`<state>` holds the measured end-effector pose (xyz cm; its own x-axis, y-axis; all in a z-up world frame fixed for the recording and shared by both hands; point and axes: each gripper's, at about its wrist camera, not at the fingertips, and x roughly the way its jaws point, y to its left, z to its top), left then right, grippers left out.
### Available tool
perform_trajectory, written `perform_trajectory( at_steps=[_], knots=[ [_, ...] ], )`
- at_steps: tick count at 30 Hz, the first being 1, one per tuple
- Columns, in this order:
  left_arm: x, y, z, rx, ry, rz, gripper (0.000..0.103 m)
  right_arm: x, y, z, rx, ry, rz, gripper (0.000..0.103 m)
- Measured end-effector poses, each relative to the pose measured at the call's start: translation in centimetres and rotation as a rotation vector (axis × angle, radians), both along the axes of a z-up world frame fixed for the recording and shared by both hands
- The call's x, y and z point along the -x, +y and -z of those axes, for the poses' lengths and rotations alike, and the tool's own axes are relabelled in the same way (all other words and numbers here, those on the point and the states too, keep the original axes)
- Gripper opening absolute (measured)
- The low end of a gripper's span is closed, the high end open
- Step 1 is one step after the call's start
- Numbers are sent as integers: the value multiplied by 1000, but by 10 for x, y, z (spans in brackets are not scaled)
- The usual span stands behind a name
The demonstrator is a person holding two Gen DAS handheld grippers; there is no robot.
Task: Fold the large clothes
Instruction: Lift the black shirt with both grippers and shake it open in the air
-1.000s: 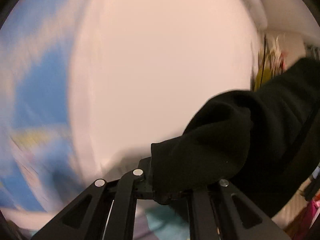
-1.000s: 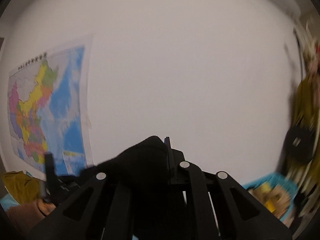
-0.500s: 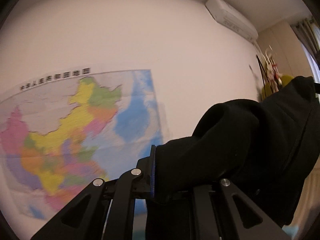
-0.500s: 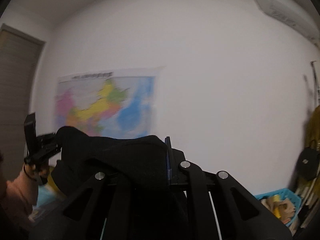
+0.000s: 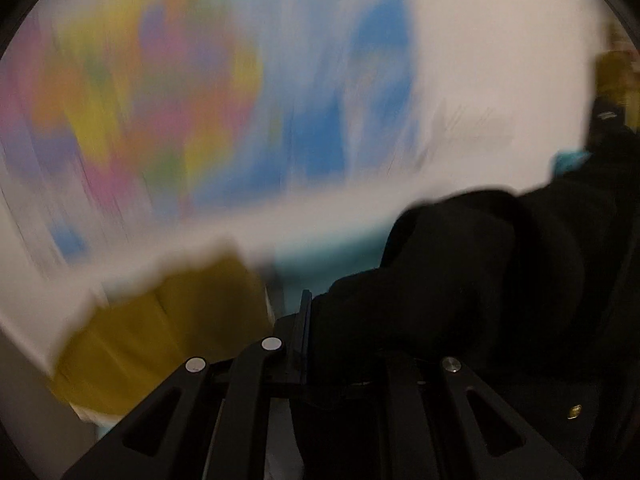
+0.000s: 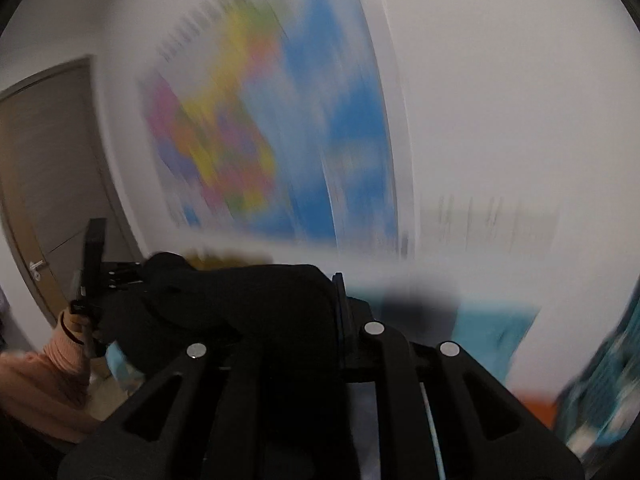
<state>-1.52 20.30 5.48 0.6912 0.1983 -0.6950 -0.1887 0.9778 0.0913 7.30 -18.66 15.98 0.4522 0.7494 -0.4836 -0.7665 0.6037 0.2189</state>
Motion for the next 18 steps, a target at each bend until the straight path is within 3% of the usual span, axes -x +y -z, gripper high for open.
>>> perform_trajectory(
  at_steps=[3, 4, 7, 9, 13, 18],
  knots=[
    [-51, 26, 92, 84, 203, -32, 9, -68, 43, 109, 167, 236, 29, 9],
    [-61, 28, 108, 82, 243, -29, 9, -80, 54, 136, 239, 245, 47, 9],
    [-78, 28, 128, -13, 234, -46, 9, -105, 56, 182, 293, 294, 107, 9],
    [-89, 36, 126, 32, 238, -35, 9, -119, 43, 193, 244, 351, 129, 9],
    [-111, 66, 121, 166, 233, -55, 9, -137, 33, 181, 143, 360, 129, 9],
    [-134, 78, 125, 223, 239, -110, 10, -173, 41, 188, 68, 420, 179, 8]
  ],
)
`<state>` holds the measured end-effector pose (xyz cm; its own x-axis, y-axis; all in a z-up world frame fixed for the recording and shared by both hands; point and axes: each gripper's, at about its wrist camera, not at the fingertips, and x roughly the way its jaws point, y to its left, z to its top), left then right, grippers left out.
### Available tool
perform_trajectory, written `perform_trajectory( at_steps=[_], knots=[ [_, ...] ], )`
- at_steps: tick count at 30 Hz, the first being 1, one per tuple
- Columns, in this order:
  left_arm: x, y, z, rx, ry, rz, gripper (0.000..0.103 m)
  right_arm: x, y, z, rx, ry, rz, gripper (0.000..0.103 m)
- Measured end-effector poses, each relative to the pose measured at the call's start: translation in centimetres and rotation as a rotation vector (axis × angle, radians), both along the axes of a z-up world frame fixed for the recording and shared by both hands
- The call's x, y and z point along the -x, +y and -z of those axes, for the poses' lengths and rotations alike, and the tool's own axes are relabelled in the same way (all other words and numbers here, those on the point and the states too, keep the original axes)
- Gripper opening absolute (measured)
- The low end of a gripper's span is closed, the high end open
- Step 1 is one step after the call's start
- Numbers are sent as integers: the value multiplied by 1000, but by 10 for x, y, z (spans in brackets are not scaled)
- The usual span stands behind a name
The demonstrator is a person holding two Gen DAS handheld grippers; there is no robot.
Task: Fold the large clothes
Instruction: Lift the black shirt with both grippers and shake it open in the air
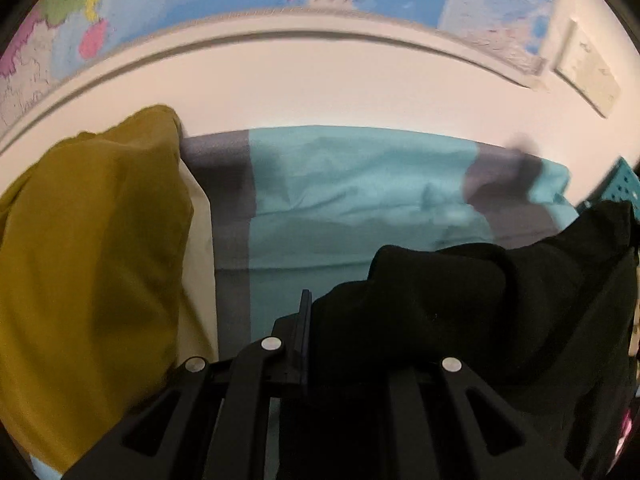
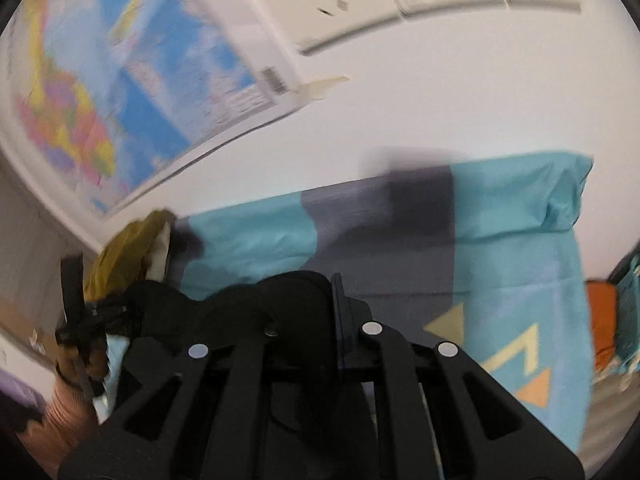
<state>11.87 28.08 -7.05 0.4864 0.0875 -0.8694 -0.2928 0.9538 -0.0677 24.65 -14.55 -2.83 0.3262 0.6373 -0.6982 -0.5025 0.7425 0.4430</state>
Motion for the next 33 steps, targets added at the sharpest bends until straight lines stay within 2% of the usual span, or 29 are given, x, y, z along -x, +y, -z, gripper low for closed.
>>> perform_trajectory(
  at_steps=[2, 3, 4, 6, 7, 9, 11, 13, 14, 15, 17, 18, 20, 22, 23, 24, 25, 26, 27, 28, 30, 31, 33],
  knots=[
    [-15, 0, 20, -14, 68, -7, 17, -13, 19, 19, 71, 21, 12, 11],
    [-16, 0, 23, -39, 87, -20, 28, -17, 24, 31, 100, 46, 19, 16],
    [-16, 0, 26, -68, 83, -29, 32, -18, 26, 37, 123, 55, 22, 18],
    [-9, -2, 20, -79, 47, 1, 36, -18, 25, 40, 155, 42, 40, 38],
    [-4, -2, 16, -79, 31, 12, 38, -14, 20, 35, 143, 17, 39, 41],
    [12, -2, 3, -64, -30, 65, 43, -1, 8, 16, 140, -58, 42, 57],
    [35, -3, -13, -51, -116, 130, 49, 14, -2, -2, 131, -117, 26, 58],
    [61, -9, -26, -52, -207, 192, 57, 39, -13, -19, 67, -143, -40, 58],
    [75, -15, -33, -40, -258, 256, 62, 54, -14, -25, 48, -160, -92, 58],
    [84, -23, -35, -29, -280, 307, 68, 60, -13, -27, 40, -165, -131, 63],
    [93, -52, -36, -16, -268, 423, 69, 70, -3, -18, 13, -99, -189, 75],
    [88, -59, -32, -14, -250, 444, 69, 69, 1, -11, 2, -61, -194, 76],
    [67, -86, -9, -7, -174, 513, 70, 59, 17, 14, -11, 36, -219, 75],
    [46, -100, 6, -12, -115, 513, 70, 46, 26, 34, -20, 108, -209, 74],
    [28, -102, 16, -1, -58, 487, 69, 37, 31, 41, -33, 137, -205, 67],
    [15, -100, 22, 19, -23, 465, 54, 29, 35, 43, -53, 147, -210, 50],
    [3, -96, 24, 42, -6, 434, 29, 25, 37, 42, -62, 144, -210, 46],
    [-11, -87, 24, 66, 9, 398, 22, 19, 39, 37, -66, 117, -208, 38],
    [-22, -80, 21, 90, 4, 376, 22, 17, 41, 32, -69, 92, -207, 19],
    [-30, -73, 16, 104, -13, 353, 16, 9, 42, 24, -74, 67, -185, 8],
    [-51, -58, 7, 128, -44, 302, 14, -11, 44, 9, -122, 28, -156, 1],
    [-64, -48, 3, 154, -55, 264, 14, -19, 45, 7, -132, 18, -136, 1],
    [-80, -38, 2, 128, -56, 205, 16, -39, 48, 9, -146, 41, -99, 10]
  ],
)
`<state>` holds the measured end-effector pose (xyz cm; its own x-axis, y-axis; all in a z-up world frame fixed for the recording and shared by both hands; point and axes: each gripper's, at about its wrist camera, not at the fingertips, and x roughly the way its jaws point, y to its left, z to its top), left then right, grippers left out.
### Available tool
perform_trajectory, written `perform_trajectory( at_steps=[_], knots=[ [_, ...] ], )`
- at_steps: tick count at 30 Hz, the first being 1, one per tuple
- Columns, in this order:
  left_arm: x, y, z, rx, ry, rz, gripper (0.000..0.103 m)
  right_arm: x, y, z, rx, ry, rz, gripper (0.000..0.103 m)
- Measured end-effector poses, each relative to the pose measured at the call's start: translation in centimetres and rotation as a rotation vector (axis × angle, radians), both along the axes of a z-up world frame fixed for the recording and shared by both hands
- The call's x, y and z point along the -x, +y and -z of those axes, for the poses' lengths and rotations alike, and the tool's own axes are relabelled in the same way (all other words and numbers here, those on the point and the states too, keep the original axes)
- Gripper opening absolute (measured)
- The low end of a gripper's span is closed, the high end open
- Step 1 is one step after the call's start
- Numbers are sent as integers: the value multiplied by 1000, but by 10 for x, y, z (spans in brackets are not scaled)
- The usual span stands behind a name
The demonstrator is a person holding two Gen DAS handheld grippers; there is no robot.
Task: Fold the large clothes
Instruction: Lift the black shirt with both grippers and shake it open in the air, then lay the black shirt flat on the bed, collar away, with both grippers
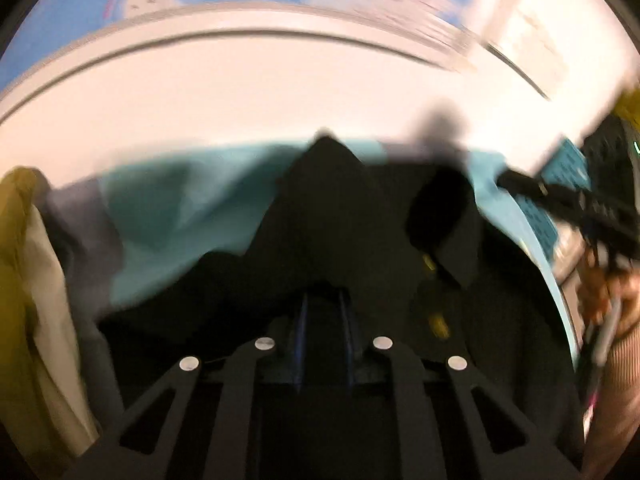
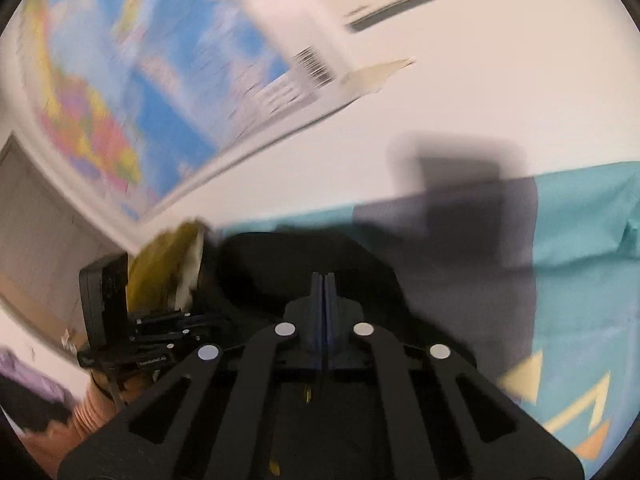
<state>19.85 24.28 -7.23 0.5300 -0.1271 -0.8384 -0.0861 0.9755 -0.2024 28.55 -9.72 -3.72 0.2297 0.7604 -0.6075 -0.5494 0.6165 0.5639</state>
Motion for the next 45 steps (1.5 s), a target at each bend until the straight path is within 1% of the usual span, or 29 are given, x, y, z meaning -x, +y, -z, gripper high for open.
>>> perform_trajectory(
  at_steps=[1, 2, 3, 5, 6, 8, 9, 11, 13, 14, 15, 16, 17, 19, 20, 21, 22, 25, 26, 27, 28, 29, 30, 31, 34, 36, 39, 41, 45],
  knots=[
    [-10, 4, 5, -29, 14, -27, 25, -11, 3, 6, 19, 20, 32, 15],
    [-18, 9, 11, -67, 50, -73, 30, -21, 4, 14, 44, 53, 65, 29],
    [-21, 12, 17, -88, 75, -93, 33, -25, 5, 19, 72, 63, 74, 39],
    [-13, 14, 17, -73, 67, -85, 35, -18, 2, 18, 131, 14, 83, 50],
    [-6, 15, 16, -69, 48, -77, 41, -14, -1, 15, 149, -15, 70, 68],
    [11, 14, 11, -104, 1, -44, 56, 2, -13, 11, 208, -72, 20, 82],
    [20, 12, 10, -142, -13, -28, 66, 8, -17, 12, 235, -84, 1, 81],
    [30, 8, 10, -206, -3, -11, 68, 21, -28, 18, 312, -97, -47, 80],
    [38, 9, 20, -244, 26, 2, 68, 25, -45, 32, 351, -42, -57, 69],
    [39, 12, 27, -251, 41, -2, 68, 30, -49, 39, 350, -17, -68, 57],
    [34, 18, 29, -255, 55, -8, 68, 33, -56, 46, 352, 5, -87, 29],
    [35, 22, 36, -248, 74, -16, 68, 35, -59, 49, 345, 10, -89, 12],
    [38, 25, 37, -236, 76, -20, 68, 35, -62, 50, 338, 19, -89, 4],
    [39, 29, 40, -227, 73, -31, 67, 33, -70, 33, 350, -45, -21, 3],
    [39, 30, 39, -232, 70, -36, 67, 30, -77, 17, 319, -80, 8, 3],
    [42, 30, 35, -239, 68, -39, 66, 26, -84, -2, 263, -115, 42, 3],
    [41, 29, 35, -255, 68, -45, 65, 24, -84, -13, 252, -140, 57, 3],
    [47, 34, 32, -301, 75, -63, 65, 19, -71, -11, 331, -193, 69, 4],
    [47, 34, 32, -308, 76, -69, 65, 15, -65, -1, 381, -185, 75, 9],
    [47, 33, 32, -316, 75, -76, 65, 11, -65, 10, 434, -171, 92, 22],
    [48, 34, 30, -330, 71, -85, 65, 7, -66, 22, 482, -146, 113, 24],
    [50, 33, 28, -346, 64, -91, 64, 7, -74, 24, 463, -122, 134, 30],
    [45, 25, 31, -360, 58, -91, 63, 8, -89, 21, 391, -83, 175, 43],
    [48, 22, 28, -370, 45, -82, 62, 13, -97, 17, 344, -63, 195, 44],
    [62, 15, 13, -372, -6, -46, 62, 55, -141, -11, 256, -130, 186, 51],
    [72, 5, 2, -378, -47, -11, 62, 102, -173, -25, 214, -161, 120, 63],
    [91, -14, -11, -360, -104, 60, 62, 174, -203, -27, 211, -191, 47, 76],
    [105, -28, -16, -331, -132, 111, 62, 213, -209, -19, 245, -191, 16, 76],
    [112, -57, -26, -246, -153, 199, 62, 279, -218, 15, 395, -179, -77, 76]
  ],
)
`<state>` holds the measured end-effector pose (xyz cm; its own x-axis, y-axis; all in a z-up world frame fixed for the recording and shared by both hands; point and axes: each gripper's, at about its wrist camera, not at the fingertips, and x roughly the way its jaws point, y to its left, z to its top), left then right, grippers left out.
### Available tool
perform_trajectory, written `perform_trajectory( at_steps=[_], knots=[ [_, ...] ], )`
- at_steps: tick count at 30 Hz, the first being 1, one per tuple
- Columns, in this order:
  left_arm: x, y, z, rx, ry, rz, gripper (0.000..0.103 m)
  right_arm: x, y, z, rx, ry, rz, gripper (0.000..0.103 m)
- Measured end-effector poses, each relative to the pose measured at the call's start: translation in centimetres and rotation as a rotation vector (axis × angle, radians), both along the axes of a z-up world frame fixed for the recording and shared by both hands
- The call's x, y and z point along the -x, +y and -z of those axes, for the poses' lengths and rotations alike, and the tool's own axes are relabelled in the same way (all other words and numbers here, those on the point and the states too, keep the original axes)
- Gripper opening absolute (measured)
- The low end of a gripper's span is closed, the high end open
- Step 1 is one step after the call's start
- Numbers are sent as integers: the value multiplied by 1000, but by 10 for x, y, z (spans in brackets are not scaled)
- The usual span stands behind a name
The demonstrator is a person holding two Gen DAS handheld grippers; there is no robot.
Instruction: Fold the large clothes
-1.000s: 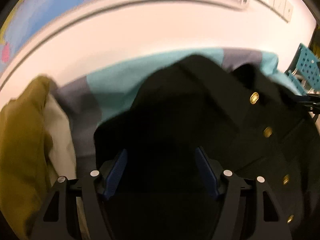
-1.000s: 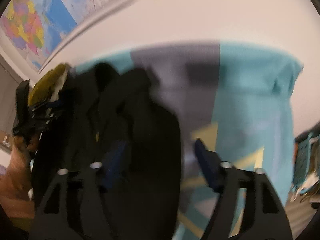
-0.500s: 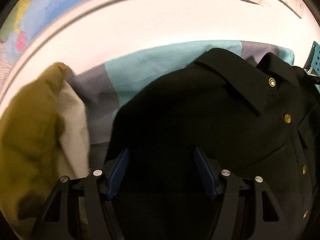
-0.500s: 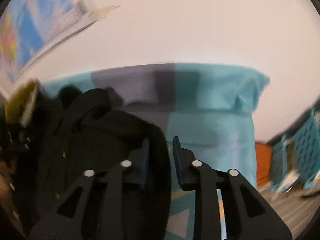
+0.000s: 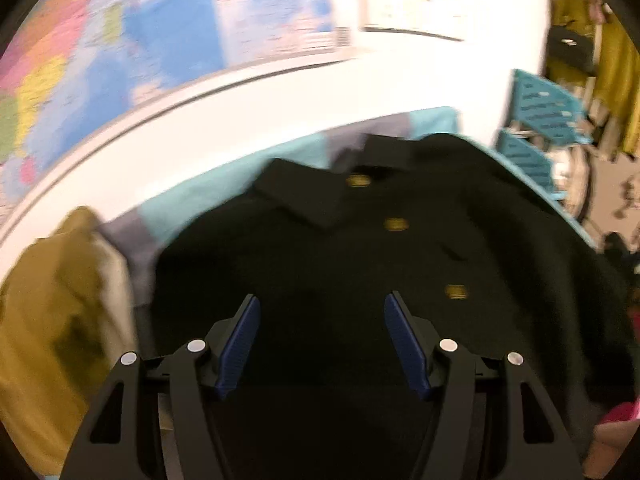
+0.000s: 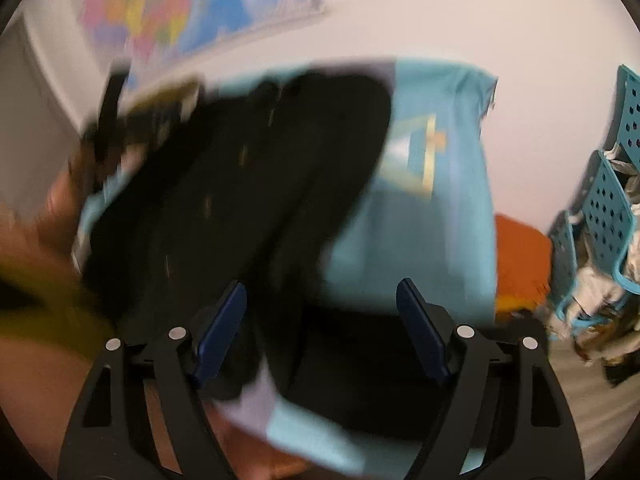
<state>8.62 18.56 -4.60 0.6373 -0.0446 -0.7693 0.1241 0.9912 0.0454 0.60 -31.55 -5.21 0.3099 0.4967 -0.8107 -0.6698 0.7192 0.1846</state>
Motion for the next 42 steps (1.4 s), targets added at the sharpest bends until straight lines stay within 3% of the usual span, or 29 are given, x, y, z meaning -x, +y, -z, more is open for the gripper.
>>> perform_trajectory(
  at_steps=[2, 4, 6, 7, 11, 15, 19, 21, 27, 32, 36, 40, 42],
  knots=[
    [-1, -28, -6, -8, 2, 29, 62, 11, 5, 15, 58, -5, -15, 75],
    [4, -45, -7, -16, 9, 49, 62, 11, 10, 29, 102, -30, -6, 60],
    [9, -69, -2, -20, 18, 66, 62, 5, 14, 33, 117, -34, -9, 10],
    [12, -70, 0, -21, 18, 71, 62, -1, 12, 30, 96, -34, -4, 4],
    [17, -77, 5, -20, 18, 89, 63, -14, -15, -26, -68, -112, 59, 2],
    [14, -79, 8, -16, 26, 91, 63, -45, -63, -80, -169, -173, 259, 2],
    [10, -82, 9, 0, 41, 98, 63, -73, -99, -112, -266, -155, 398, 2],
    [9, -86, 10, 5, 45, 107, 63, -76, -101, -128, -321, -143, 403, 2],
    [6, -93, 11, 48, 49, 146, 63, -58, -46, -170, -288, -196, 223, 2],
    [11, -93, 10, 95, 46, 171, 63, -31, 47, -185, -212, -251, -17, 2],
    [22, -87, 4, 114, 15, 184, 66, -29, 118, -160, -246, -170, -192, 2],
    [32, -65, 0, 145, 2, 134, 67, -42, 174, -115, -238, -37, -253, 8],
    [37, -55, 0, 152, 5, 109, 67, -53, 184, -97, -228, 7, -235, 30]
  ],
)
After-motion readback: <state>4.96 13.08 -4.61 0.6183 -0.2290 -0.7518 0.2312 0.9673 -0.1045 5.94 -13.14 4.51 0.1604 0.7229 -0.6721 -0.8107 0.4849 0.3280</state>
